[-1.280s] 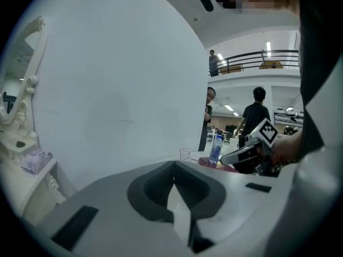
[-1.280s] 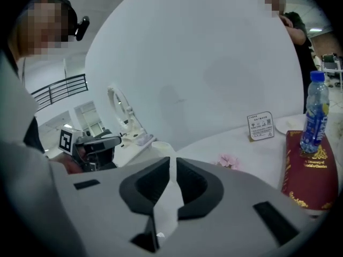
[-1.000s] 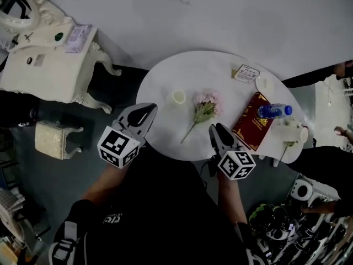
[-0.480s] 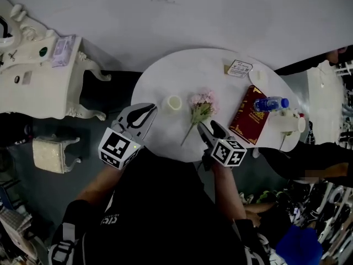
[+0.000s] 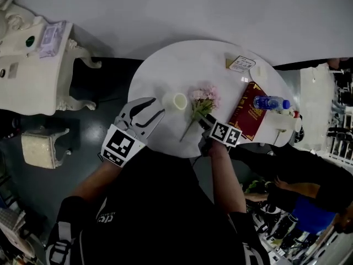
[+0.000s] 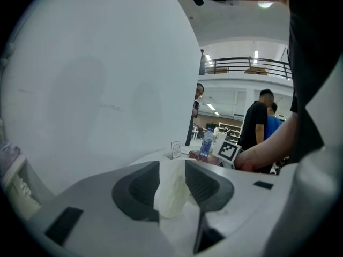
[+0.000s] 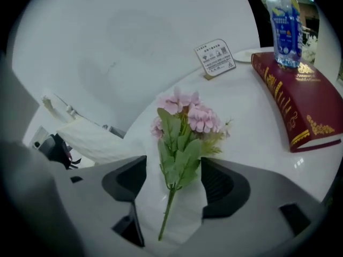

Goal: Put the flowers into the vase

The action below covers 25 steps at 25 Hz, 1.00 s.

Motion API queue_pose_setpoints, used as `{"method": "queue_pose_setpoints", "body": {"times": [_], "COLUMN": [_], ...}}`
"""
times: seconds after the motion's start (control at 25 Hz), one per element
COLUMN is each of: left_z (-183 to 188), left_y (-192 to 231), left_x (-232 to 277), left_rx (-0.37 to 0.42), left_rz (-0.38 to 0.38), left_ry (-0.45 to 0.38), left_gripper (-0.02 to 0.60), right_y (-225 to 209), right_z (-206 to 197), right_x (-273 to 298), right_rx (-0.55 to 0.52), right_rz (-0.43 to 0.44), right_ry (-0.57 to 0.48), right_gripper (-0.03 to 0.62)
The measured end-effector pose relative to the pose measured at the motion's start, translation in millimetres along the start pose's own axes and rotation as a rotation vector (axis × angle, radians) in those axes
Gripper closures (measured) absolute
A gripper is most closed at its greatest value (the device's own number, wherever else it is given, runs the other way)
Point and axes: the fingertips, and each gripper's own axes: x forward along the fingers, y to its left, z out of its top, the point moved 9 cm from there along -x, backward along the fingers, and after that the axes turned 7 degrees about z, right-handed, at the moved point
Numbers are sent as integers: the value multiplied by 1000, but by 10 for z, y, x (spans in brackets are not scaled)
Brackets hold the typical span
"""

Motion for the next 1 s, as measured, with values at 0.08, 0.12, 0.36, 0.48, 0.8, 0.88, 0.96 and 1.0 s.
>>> {"method": "queue_pose_setpoints", "body": {"times": [0.08, 0.12, 0.36, 0.48, 0.8, 0.88, 0.96, 1.0], "left_z": [-31, -41, -68, -89, -280, -326, -367, -381], "left_y": [17, 36, 137, 144, 47, 11, -8, -12], "left_x": [9, 9, 18, 3, 57, 85, 109, 122], "left_rx": [-8, -12, -21, -29, -33, -26, -20, -17], "left_rz": [-6, -8, -4, -4, -20, -28, -32, -35], "left_ry": [5, 7, 18, 25, 90, 107, 125, 135], "left_gripper": [442, 442, 442, 442, 405, 381, 359, 348], "right_y": [-69, -94, -151, -158, -103, -76, -60, -57], "right_z": [14, 20, 89, 114, 146, 142, 131, 128], "right_x": [87, 131, 316, 361, 438, 478, 506, 508], "right_rx": [28, 34, 53, 58, -3, -40, -58, -59], "right_rz": [-22, -34, -59, -75, -116, -125, -120, -113], "right_ry": [16, 25, 59, 71, 135, 156, 170, 171], "right_gripper": [286, 286, 286, 287, 356, 396, 435, 449]}}
